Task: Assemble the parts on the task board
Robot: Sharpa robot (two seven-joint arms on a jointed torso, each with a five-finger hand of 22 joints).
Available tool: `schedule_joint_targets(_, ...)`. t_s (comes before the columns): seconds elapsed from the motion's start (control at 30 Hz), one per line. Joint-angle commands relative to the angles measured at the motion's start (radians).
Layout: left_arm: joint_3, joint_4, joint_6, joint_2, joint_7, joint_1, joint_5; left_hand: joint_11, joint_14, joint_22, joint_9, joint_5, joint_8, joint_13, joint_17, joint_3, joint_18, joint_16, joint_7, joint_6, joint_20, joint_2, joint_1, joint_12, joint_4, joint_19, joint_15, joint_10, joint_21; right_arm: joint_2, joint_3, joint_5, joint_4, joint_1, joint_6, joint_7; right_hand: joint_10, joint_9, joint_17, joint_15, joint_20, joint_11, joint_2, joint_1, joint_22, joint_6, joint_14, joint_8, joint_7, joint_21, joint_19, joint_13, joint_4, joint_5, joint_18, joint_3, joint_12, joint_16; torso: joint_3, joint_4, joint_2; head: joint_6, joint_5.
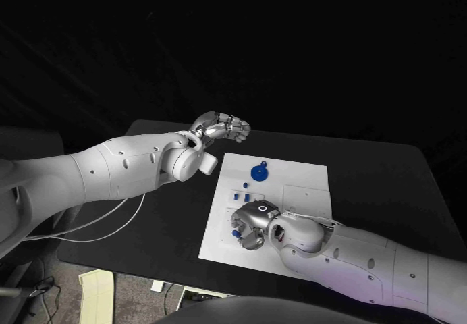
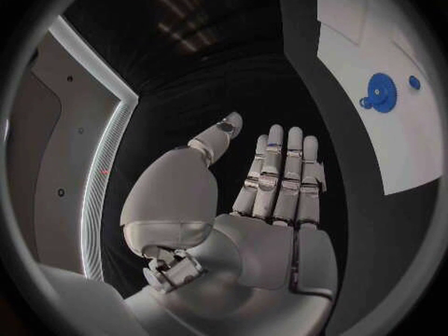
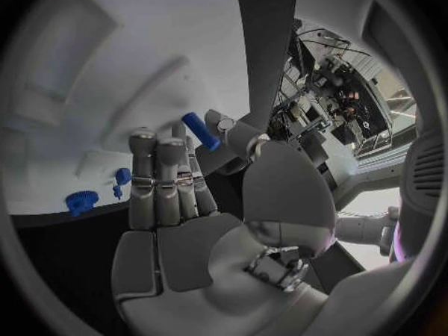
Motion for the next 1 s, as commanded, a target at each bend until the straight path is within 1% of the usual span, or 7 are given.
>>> schedule_joint_targets(0.03, 0.001, 0.001, 0.014, -0.001, 0.006, 0.001, 0.004, 0.005, 0.006, 0.002, -0.001, -0.001, 0.005, -0.001, 0.001, -0.002, 0.018, -0.007, 0.002, -0.003, -0.002, 0.002, -0.007, -0.004, 0.007, 0.008, 0.002, 0.0, -0.006, -0.006, 0.0, 0.006, 0.005, -0.001, -0.02, -0.003, -0.027, -0.001, -0.001, 0.007, 0.001, 0.02, -0.006, 0.003, 0.014, -0.008, -0.001, -0.004, 0.0, -0.005, -0.008, -0.002, 0.004, 0.001, 0.08, -0.005, -0.003, 0.001, 0.0, 0.0007, 0.0, 0.0, 0.0)
schedule_joint_targets(0.27, 0.0, 0.001, 0.014, -0.002, 0.005, 0.001, 0.004, 0.005, 0.006, 0.002, -0.001, -0.001, 0.005, -0.001, 0.001, -0.002, 0.018, -0.007, 0.002, -0.003, -0.002, 0.002, -0.007, -0.004, 0.007, 0.008, 0.002, 0.0, -0.006, -0.021, 0.0, 0.022, 0.023, -0.001, -0.054, 0.006, -0.028, 0.0, -0.002, 0.007, 0.001, 0.021, -0.009, 0.009, 0.015, -0.011, -0.001, -0.003, 0.001, -0.005, -0.007, -0.002, 0.009, 0.004, 0.08, -0.003, 0.0, 0.004, 0.0003, 0.0004, 0.0, 0.002, 0.0)
schedule_joint_targets(0.43, 0.0, 0.0, 0.015, -0.002, 0.005, 0.001, 0.004, 0.005, 0.006, 0.002, -0.001, -0.001, 0.005, -0.001, 0.002, -0.001, 0.018, -0.007, 0.002, -0.003, -0.002, 0.002, -0.007, -0.004, 0.007, 0.008, 0.002, 0.0, -0.006, -0.035, 0.0, 0.055, 0.045, -0.001, -0.097, 0.027, -0.025, 0.002, -0.002, 0.006, 0.0, 0.019, -0.012, 0.014, 0.016, -0.009, 0.001, 0.0, 0.0, -0.004, -0.003, -0.001, 0.013, 0.01, 0.08, -0.003, 0.003, 0.008, 0.0004, -0.0003, 0.0, 0.004, 0.0)
schedule_joint_targets(0.63, 0.0, -0.002, 0.015, -0.002, 0.006, 0.001, 0.004, 0.005, 0.006, 0.002, -0.001, -0.001, 0.005, -0.001, 0.002, -0.001, 0.018, -0.007, 0.002, -0.003, -0.002, 0.002, -0.007, -0.004, 0.007, 0.008, 0.002, 0.0, -0.007, -0.063, 0.003, 0.173, 0.082, 0.001, -0.159, 0.08, -0.016, 0.007, -0.001, 0.001, -0.007, 0.015, -0.015, 0.012, 0.018, -0.01, 0.017, 0.005, -0.001, 0.007, 0.016, 0.002, 0.021, 0.038, 0.08, -0.022, 0.01, 0.021, 0.0, -0.0006, 0.0, 0.007, -0.004)
schedule_joint_targets(0.83, 0.0, -0.003, 0.014, -0.003, 0.005, 0.001, 0.004, 0.005, 0.006, 0.002, -0.001, -0.001, 0.005, -0.002, 0.002, -0.001, 0.018, -0.008, 0.002, -0.003, -0.002, 0.002, -0.006, -0.004, 0.007, 0.008, 0.002, 0.0, -0.007, -0.097, 0.023, 0.266, 0.112, 0.011, -0.179, 0.132, -0.016, 0.012, 0.003, 0.0, -0.02, 0.014, 0.002, 0.005, 0.019, -0.013, 0.036, 0.011, -0.001, 0.023, 0.04, 0.003, 0.013, 0.088, 0.08, -0.068, 0.01, 0.039, -0.0004, -0.0004, 0.0, 0.009, -0.006)
schedule_joint_targets(0.97, 0.0, -0.005, 0.015, -0.004, 0.006, 0.001, 0.004, 0.005, 0.006, 0.003, -0.001, -0.001, 0.005, -0.002, 0.002, -0.001, 0.018, -0.008, 0.002, -0.003, -0.002, 0.001, -0.006, -0.004, 0.007, 0.008, 0.002, 0.0, -0.007, -0.127, 0.033, 0.336, 0.138, 0.026, -0.165, 0.163, -0.015, 0.013, 0.004, -0.001, -0.022, 0.013, 0.009, 0.001, 0.018, -0.014, 0.038, 0.013, -0.001, 0.025, 0.044, 0.004, 0.009, 0.106, 0.08, -0.085, 0.011, 0.044, -0.0006, -0.0013, -0.001, 0.013, -0.01)
schedule_joint_targets(1.0, 0.0, -0.006, 0.015, -0.004, 0.006, 0.001, 0.004, 0.004, 0.006, 0.003, -0.001, -0.001, 0.005, -0.002, 0.002, -0.001, 0.018, -0.008, 0.002, -0.003, -0.002, 0.001, -0.006, -0.004, 0.007, 0.008, 0.002, 0.0, -0.007, -0.138, 0.039, 0.36, 0.145, 0.03, -0.154, 0.166, -0.014, 0.014, 0.005, -0.001, -0.023, 0.013, 0.012, 0.0, 0.018, -0.013, 0.038, 0.014, -0.001, 0.026, 0.044, 0.004, 0.009, 0.109, 0.08, -0.089, 0.011, 0.045, -0.0007, -0.0011, -0.001, 0.014, -0.011)
